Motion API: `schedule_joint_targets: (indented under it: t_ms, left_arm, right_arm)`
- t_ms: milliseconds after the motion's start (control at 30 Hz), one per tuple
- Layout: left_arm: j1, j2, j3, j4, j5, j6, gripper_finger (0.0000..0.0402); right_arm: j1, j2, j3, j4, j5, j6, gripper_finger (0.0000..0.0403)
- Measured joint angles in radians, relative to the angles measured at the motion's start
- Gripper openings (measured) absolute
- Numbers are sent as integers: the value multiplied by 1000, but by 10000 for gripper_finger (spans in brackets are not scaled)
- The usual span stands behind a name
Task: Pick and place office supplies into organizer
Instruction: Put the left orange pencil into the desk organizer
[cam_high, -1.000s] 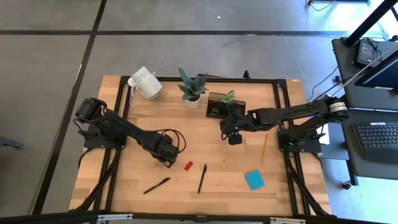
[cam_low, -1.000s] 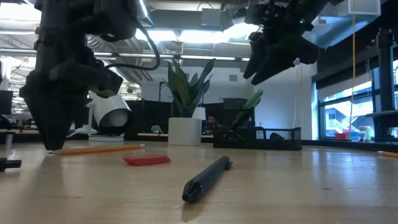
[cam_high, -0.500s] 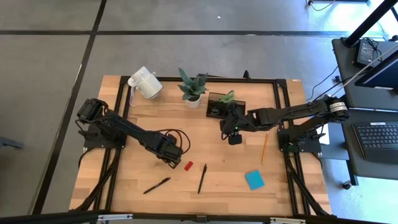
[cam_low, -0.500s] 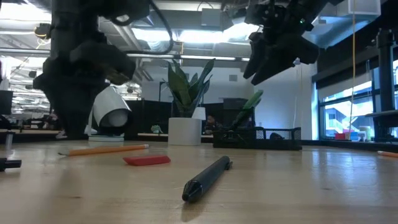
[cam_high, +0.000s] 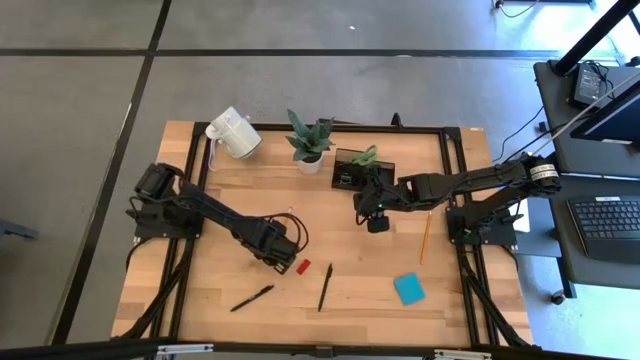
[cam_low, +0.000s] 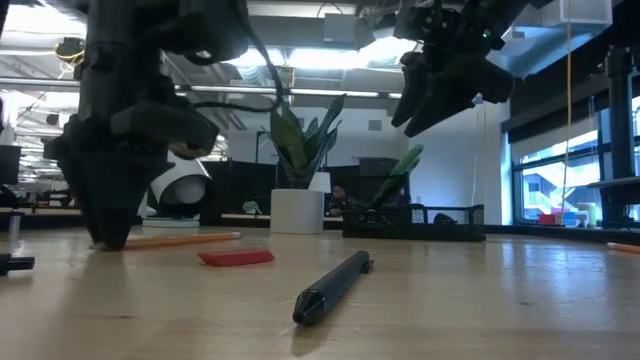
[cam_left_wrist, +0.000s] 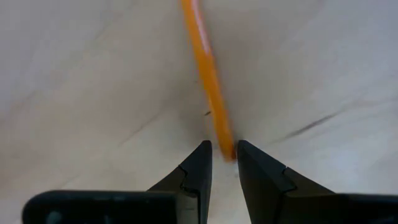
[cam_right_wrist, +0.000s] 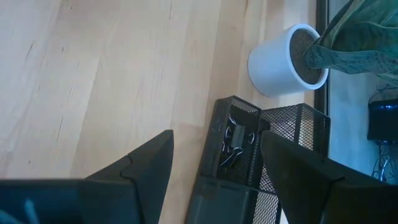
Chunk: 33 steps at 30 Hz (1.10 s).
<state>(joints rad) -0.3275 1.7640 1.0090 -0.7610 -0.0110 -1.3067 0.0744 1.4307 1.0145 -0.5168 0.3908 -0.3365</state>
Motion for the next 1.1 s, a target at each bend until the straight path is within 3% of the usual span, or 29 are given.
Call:
schedule_joint_targets:
  t_ms: [267, 433, 600, 700, 967, 1100]
  left_arm:
    - [1, 55, 11, -24, 44, 51, 69]
    - [18, 59, 11, -41, 56, 182, 31]
    - [50, 57, 12, -42, 65, 370, 11]
    - [71, 57, 11, -25, 69, 459, 10]
    - [121, 57, 10, -5, 45, 633, 6]
    - [140, 57, 9, 27, 35, 696, 5]
  right_arm:
    - [0, 0, 0, 4, 0, 27, 245]
    - [0, 0, -20, 37, -5, 239, 245]
    - [0, 0, -97, 59, -130, 382, 245]
    - [6, 0, -201, 225, -154, 449, 245]
    - [36, 0, -568, 997, -239, 363, 245]
    - [35, 0, -610, 1086, -236, 386, 239]
